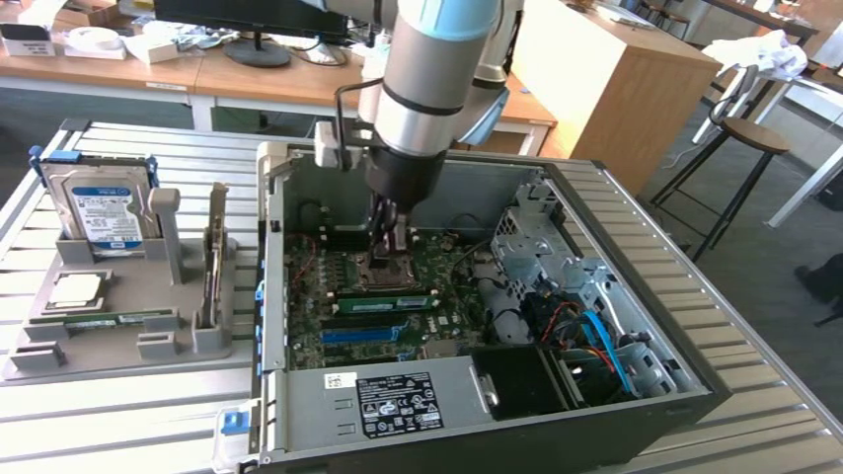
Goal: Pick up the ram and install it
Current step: 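Press down the ram until it locks into place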
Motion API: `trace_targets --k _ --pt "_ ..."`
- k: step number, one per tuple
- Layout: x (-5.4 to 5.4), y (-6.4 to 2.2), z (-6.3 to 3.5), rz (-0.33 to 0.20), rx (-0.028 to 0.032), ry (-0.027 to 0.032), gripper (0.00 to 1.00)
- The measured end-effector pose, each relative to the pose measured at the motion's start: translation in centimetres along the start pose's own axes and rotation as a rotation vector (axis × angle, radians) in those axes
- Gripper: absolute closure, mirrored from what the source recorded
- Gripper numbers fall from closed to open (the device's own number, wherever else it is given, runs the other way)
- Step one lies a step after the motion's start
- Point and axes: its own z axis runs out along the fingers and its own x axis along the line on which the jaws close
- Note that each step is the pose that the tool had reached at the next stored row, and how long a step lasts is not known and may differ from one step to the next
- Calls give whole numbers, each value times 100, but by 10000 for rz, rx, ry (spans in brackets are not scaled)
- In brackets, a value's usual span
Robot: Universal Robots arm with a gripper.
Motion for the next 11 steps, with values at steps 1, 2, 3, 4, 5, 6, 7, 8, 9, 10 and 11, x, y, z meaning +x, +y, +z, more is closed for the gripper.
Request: trace_targets --k 1,2,3,4,5,6,7,8,9,10,11 --pt "-1 1 -24 0 0 0 90" --pt "-1 2 -47 1 0 -1 90" --pt "-2 2 -72 0 0 0 90" --pt "-2 3 -95 0 0 0 90" --pt "-3 4 -118 0 0 0 90" --pt "-4 5 -141 1 0 0 90" --pt "-4 5 -160 0 0 1 90" --pt "-5 6 -178 0 0 0 90" --pt "-5 7 -195 0 0 0 90" --pt "-5 7 -212 0 0 0 90" --pt "-6 8 -229 0 0 0 90"
